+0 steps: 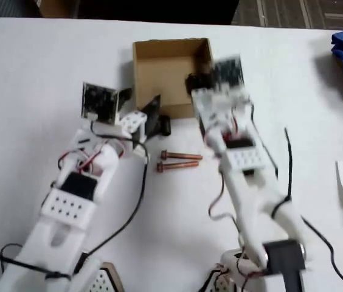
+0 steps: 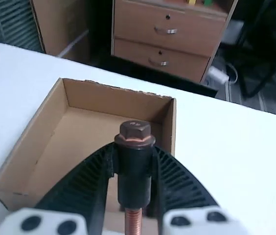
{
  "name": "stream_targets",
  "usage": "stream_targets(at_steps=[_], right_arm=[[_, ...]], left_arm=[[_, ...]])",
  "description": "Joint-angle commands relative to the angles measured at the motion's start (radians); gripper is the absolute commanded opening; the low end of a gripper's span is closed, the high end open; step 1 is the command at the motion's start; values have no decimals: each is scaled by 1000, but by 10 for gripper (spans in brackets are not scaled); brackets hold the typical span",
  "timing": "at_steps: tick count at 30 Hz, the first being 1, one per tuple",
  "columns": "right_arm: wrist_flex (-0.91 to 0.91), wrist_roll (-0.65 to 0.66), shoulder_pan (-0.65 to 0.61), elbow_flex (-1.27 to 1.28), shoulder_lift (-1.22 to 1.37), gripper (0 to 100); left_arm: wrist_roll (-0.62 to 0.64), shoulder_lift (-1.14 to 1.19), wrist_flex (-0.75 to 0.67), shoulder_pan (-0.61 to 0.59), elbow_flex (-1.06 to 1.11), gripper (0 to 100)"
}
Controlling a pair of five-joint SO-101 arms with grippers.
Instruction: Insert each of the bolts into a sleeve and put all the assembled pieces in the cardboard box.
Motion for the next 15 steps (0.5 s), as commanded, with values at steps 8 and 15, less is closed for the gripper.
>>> stream_targets(at_steps=[8,15], right_arm=[[584,-103,8,-959,568,20],[823,-250,7,-1562,941,20]], left_arm=[[-6,-176,9,-26,203,229],[-6,-198,9,-37,259,229]])
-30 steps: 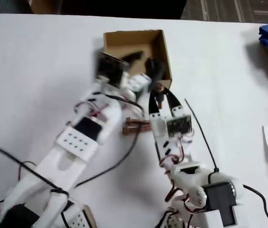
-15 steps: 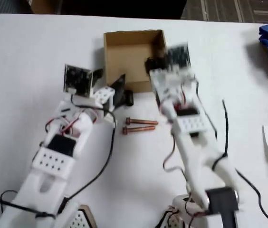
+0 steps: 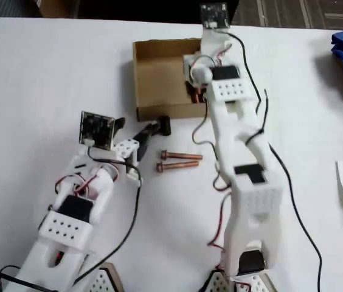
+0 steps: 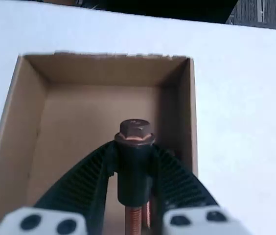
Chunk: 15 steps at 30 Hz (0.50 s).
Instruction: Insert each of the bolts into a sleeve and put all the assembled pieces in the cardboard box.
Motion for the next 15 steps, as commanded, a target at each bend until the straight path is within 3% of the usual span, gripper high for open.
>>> stream_targets(at_steps=[1,8,15], right_arm=[[81,-55,5,-381,147,20],[177,-51,-22,-744,423,20],[193,-51,-39,-816,501,20]], left_arm=[[-5,-28,3,-9,-2,229],[-3,-28,3,-8,-2,229],[-3,-28,3,-8,-2,229]])
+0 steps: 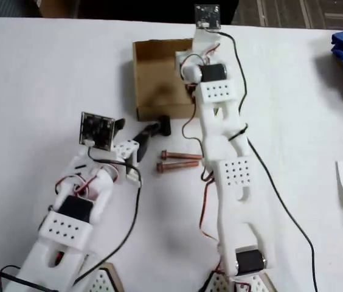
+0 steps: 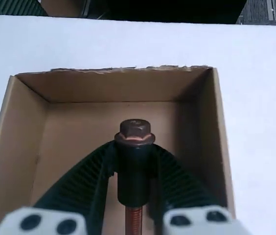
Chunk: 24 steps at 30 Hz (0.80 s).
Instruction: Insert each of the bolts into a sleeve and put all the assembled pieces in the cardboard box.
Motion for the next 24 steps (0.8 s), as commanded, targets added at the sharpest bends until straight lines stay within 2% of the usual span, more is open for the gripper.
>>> stream_targets(at_steps=[1,24], right_arm=[[4,-3,-13,-72,-18,20],[90,-2,-30,-44,25,20]], left_arm=[[-3,-28,3,-8,-4,229],[-5,-28,3,-8,-4,229]])
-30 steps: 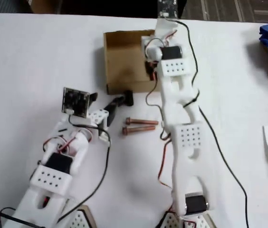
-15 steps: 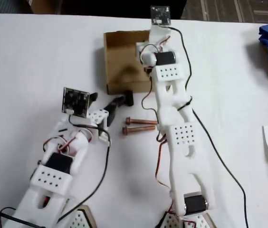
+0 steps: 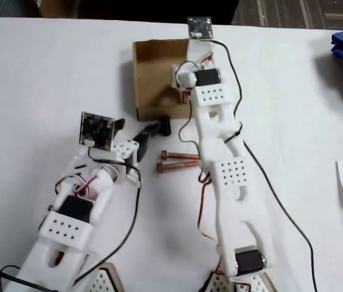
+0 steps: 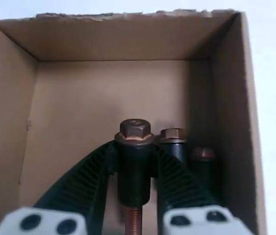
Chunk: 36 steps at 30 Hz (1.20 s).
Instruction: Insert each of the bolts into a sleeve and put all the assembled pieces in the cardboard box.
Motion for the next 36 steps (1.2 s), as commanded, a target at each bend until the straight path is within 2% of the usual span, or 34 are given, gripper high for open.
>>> stream_targets(at_steps=[1,8,13,26,28,33,36], right_arm=[[4,-2,-8,-41,-25,20],[24,0,-7,-41,-19,20],[24,64,-13,-48,10,21],[18,69,-18,-51,22,29],[19,69,-18,-48,22,72],[18,69,-19,-49,22,256],[18,68,-19,-52,15,286]], left_arm=[[-5,-28,3,-8,-4,229],[-5,-28,3,-8,-4,229],[-6,-44,3,-8,-4,229],[-5,-55,3,-9,1,229],[-5,-55,3,-9,1,229],[-5,-55,3,-9,1,229],[-3,-55,3,-9,1,229]])
